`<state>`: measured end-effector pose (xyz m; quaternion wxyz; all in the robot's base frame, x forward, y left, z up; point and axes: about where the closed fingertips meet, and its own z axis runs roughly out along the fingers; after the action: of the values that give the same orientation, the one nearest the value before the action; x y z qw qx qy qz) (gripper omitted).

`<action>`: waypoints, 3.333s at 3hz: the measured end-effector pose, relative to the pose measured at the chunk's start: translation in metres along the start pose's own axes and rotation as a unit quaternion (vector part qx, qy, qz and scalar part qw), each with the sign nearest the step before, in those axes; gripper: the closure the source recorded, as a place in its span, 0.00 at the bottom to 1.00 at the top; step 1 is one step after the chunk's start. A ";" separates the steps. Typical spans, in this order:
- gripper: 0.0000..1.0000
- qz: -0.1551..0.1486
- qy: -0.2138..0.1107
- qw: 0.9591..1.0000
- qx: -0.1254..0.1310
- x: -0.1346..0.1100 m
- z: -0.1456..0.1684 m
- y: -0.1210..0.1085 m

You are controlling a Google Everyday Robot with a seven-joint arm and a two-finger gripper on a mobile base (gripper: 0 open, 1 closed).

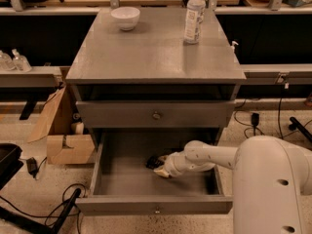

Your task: Pick rxbar chocolate from middle drawer and place on counter

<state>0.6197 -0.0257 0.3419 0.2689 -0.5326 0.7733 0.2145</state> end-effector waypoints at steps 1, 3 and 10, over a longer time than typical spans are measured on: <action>1.00 0.000 0.000 1.000 0.000 0.000 0.000 0.000; 1.00 0.000 0.000 1.000 0.000 0.000 0.000 0.000; 0.00 0.000 0.000 1.000 0.000 0.000 0.000 0.000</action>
Offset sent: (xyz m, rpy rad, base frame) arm -0.0852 0.0415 0.0760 0.1086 0.0331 0.1997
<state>0.6195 -0.0253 0.3418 0.2687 -0.5328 0.7732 0.2148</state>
